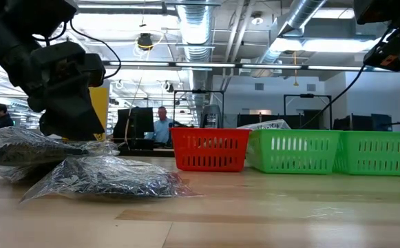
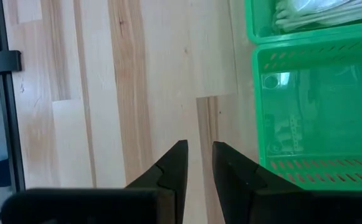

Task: Pick & Place Travel size toiletries
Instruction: Put the black hairbrush into the right green bin

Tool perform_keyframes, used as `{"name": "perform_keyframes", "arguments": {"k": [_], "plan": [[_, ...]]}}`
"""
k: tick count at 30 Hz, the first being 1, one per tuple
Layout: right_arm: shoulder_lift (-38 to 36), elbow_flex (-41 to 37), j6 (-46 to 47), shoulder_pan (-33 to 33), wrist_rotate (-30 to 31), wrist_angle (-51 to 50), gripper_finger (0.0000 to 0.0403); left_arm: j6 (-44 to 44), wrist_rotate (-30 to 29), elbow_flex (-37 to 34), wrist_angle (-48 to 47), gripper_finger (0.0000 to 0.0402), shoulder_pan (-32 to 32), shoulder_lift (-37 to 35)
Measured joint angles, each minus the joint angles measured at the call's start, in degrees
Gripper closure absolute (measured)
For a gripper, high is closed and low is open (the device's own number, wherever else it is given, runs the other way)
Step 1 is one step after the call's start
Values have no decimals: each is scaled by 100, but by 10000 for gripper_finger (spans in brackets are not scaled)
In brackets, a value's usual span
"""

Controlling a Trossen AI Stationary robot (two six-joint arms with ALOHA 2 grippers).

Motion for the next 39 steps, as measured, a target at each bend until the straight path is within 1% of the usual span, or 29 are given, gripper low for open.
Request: {"name": "perform_keyframes", "arguments": {"k": [5,11,19,22,24,29,33,36,39], "plan": [[0,0,0,0,0,0,337,-23,-1,0,34,191,0,72],[0,0,31,0,-4,2,337,-291,34,-2,62,195,-4,445],[0,0,43,0,-7,1,337,-332,360,0,525,198,-2,802],[0,0,44,0,-9,1,337,-317,415,3,547,207,-2,804],[0,0,46,0,-9,0,337,-257,577,1,617,215,-2,809],[0,0,45,0,-9,0,337,-249,1042,0,693,248,-7,811],[0,0,45,0,-9,0,337,-228,1186,0,712,281,-7,811],[0,0,44,0,-9,0,337,-65,1307,0,738,319,-7,811],[0,0,44,0,-9,-1,337,50,1467,0,790,375,-7,811]]}}
